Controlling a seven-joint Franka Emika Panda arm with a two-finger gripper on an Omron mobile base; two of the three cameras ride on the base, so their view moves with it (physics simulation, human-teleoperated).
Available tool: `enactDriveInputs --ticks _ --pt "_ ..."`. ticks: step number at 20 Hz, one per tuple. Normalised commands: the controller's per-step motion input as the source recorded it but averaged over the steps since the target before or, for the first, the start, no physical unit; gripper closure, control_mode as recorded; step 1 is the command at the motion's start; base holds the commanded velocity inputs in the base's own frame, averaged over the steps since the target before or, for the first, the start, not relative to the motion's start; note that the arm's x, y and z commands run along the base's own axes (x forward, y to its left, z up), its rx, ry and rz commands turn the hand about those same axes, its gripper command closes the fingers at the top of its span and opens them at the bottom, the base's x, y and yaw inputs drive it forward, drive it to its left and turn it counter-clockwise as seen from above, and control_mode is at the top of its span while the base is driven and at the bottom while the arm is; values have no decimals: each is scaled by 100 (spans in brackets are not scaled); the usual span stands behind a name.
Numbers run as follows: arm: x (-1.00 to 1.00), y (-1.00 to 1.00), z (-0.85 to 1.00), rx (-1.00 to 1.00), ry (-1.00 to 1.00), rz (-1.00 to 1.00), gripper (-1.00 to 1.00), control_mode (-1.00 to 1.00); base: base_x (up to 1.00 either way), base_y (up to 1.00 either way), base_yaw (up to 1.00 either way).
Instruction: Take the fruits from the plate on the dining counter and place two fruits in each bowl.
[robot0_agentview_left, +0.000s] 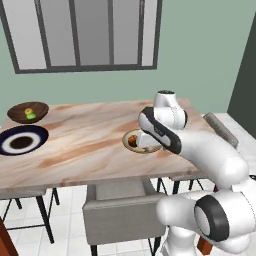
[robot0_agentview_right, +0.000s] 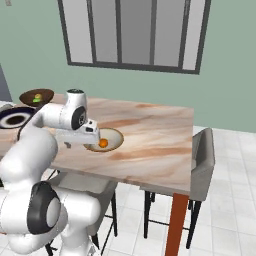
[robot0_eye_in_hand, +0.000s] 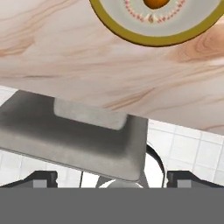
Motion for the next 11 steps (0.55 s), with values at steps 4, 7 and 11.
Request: enactDriveInputs --ticks 4,7,11 --pt "-80 -20 4 0 -11 0 -100 -100 0 0 0" --pt "-44 -25 44 0 -11 0 -100 -100 0 0 0" --pt "-21 -22 77 0 -9 0 -100 -100 0 0 0"
